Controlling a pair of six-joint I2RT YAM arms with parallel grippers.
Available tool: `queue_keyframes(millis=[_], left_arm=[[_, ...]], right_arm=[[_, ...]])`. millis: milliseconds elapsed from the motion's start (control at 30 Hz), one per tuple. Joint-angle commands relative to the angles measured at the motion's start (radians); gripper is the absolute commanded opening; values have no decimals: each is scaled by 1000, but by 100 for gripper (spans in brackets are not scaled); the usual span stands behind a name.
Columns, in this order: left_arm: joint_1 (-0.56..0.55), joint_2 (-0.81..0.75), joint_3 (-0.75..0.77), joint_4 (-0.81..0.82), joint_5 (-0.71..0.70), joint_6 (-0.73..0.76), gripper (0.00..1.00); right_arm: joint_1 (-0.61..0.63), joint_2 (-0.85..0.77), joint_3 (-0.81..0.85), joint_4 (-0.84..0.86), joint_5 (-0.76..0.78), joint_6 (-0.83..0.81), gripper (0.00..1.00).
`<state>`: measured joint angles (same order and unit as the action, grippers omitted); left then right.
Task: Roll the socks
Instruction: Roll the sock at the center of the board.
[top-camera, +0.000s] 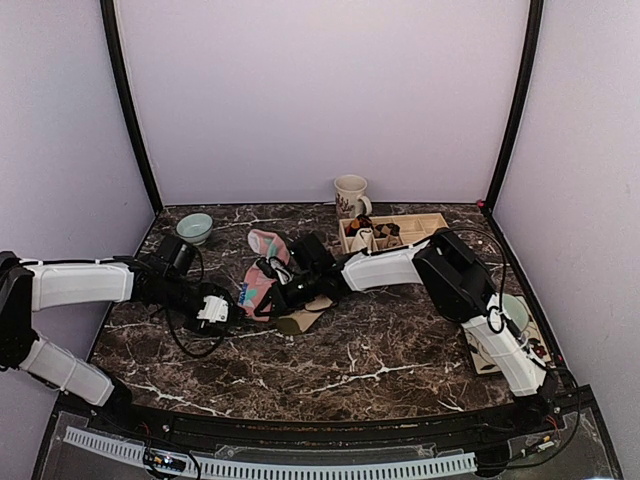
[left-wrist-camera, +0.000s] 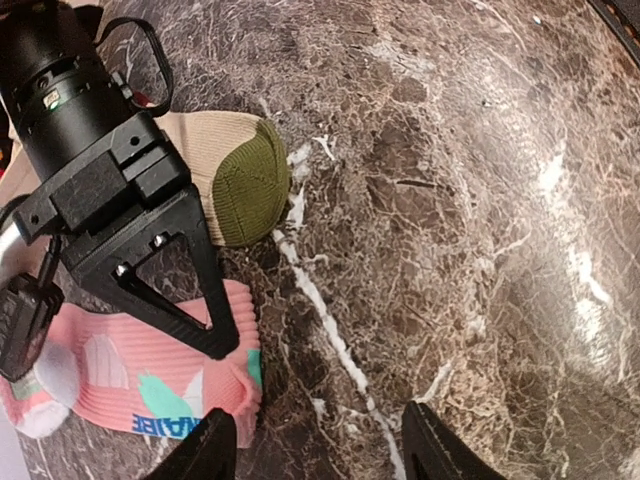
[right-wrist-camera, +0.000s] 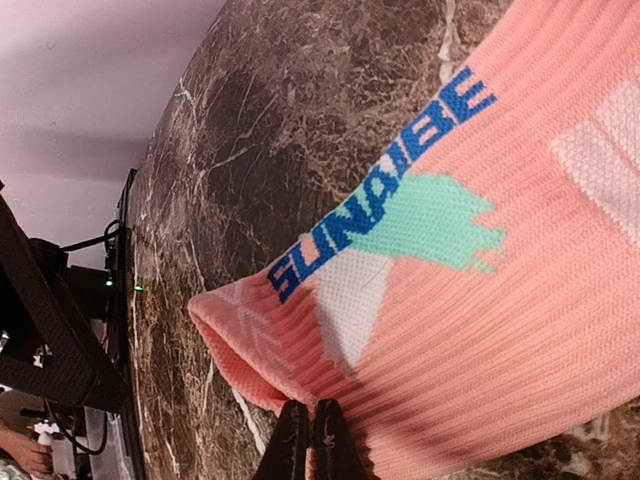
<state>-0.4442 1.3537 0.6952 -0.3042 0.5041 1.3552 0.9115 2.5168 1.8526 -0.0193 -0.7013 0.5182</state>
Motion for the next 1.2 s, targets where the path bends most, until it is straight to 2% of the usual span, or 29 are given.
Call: queue_keyframes(millis=[0, 200, 667, 1033, 1167], left_arm=[[-8, -49, -82, 50, 2, 208, 57], [-9, -99, -169, 135, 30, 332, 55], [-9, 38, -147, 242, 10, 487, 55], [-8, 120, -109, 322, -22, 465, 54], [-8, 144, -93, 323, -47, 434, 50]], right_arm=[[7, 63, 49, -135, -31, 94, 0], [0, 73, 58, -172, -4, 172, 0], [0, 62, 27, -215, -57, 241, 0], [0, 40, 7, -217, -55, 244, 0], [0, 32, -8, -195, -55, 253, 0]])
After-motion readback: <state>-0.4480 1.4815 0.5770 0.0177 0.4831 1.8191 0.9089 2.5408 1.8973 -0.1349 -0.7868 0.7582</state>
